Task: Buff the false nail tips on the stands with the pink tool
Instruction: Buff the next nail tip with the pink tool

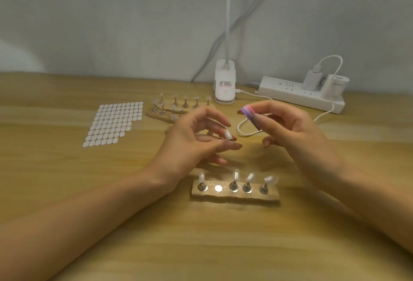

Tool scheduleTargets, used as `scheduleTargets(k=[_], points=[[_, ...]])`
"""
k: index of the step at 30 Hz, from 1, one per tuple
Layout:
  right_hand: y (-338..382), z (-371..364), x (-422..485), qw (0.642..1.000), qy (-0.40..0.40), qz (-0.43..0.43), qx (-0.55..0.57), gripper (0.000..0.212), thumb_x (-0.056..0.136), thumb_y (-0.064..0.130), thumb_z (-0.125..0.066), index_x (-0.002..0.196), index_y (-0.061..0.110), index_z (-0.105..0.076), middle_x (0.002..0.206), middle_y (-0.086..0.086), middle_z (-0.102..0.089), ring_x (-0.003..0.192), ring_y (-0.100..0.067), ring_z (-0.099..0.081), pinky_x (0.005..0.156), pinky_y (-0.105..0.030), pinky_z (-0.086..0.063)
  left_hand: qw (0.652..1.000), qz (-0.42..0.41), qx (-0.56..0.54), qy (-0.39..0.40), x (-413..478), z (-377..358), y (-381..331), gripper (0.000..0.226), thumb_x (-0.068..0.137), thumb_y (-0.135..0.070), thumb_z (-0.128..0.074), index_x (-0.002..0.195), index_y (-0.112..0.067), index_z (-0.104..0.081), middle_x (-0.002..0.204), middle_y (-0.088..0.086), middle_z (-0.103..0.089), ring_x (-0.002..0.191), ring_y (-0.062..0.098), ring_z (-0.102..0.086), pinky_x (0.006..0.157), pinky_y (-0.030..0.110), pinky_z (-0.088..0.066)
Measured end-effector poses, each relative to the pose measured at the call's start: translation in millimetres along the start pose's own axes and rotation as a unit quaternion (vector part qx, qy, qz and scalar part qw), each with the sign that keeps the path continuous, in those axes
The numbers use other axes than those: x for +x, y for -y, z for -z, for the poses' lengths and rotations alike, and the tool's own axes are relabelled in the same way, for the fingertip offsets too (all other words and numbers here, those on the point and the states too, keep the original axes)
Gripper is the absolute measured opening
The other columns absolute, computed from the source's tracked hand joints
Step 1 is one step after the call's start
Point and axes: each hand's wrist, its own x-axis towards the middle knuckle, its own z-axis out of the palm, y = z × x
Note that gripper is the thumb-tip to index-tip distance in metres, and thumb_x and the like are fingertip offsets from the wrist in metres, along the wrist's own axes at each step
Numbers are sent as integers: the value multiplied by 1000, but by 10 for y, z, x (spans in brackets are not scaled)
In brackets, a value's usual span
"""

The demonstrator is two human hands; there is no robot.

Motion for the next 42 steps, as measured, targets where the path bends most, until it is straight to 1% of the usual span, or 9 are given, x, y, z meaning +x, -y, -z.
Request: scheduleTargets(k=[4,8,13,16,24,27,30,34,42], points=[[-102,-16,-77,994,-9,81,-71,24,83,39,-70,104,29,-76,102,8,-69,90,-13,-62,63,-20,-53,999,-19,28,1,10,20,30,16,78,1,-80,81,-7,-67,94,11,-76,72,14,-76,50,17,-52],[-123,45,-103,974,-22,163,-155,26,87,33,-68,112,28,-68,104,5,-66,94,-19,-61,66,-26,-54,997,-45,51,26,27,13,45,14,79,1,-79,77,-10,-71,83,9,-77,82,22,-78,50,17,-51],[-118,30,-131,941,-33,242,-234,22,90,29,-69,111,23,-66,104,4,-65,94,-25,-58,65,-33,-51,995,-62,74,31,22,3,56,15,79,-1,-80,76,-12,-70,75,4,-75,80,20,-77,49,19,-51],[-124,17,-104,935,-27,242,-258,20,88,27,-68,107,20,-71,100,-4,-68,93,-28,-58,64,-34,-47,995,-59,73,23,10,-1,43,17,78,-2,-81,73,-13,-69,72,3,-73,75,20,-76,48,20,-50],[-122,-5,-91,936,-34,241,-256,18,86,33,-67,103,29,-70,93,0,-70,89,-22,-55,71,-24,-35,998,-22,63,17,1,4,34,22,77,-1,-82,67,-17,-71,72,9,-71,66,15,-70,48,22,-53],[-144,19,-97,942,-15,240,-232,18,85,29,-69,103,28,-71,91,-8,-69,87,-24,-54,65,-27,-40,997,-26,69,23,6,-9,32,27,76,1,-82,63,-19,-70,70,7,-71,63,15,-68,49,22,-53],[-148,24,-102,945,-23,232,-231,18,86,32,-69,103,31,-71,91,-2,-67,87,-22,-52,64,-31,-42,997,-20,71,22,10,-10,39,23,76,2,-82,65,-15,-70,75,15,-74,62,14,-69,46,19,-50],[-142,9,-106,938,-10,254,-237,18,86,33,-68,104,34,-69,89,-4,-66,86,-23,-52,64,-26,-40,997,-15,78,25,8,-12,34,13,77,-3,-81,71,-8,-72,72,14,-75,45,6,-60,43,17,-47],[-128,11,-113,945,-23,238,-223,18,86,35,-66,104,37,-68,92,-3,-68,87,-26,-52,63,-29,-38,997,-25,73,23,5,-19,32,11,78,1,-79,74,-4,-70,73,15,-74,45,3,-58,43,15,-44]])
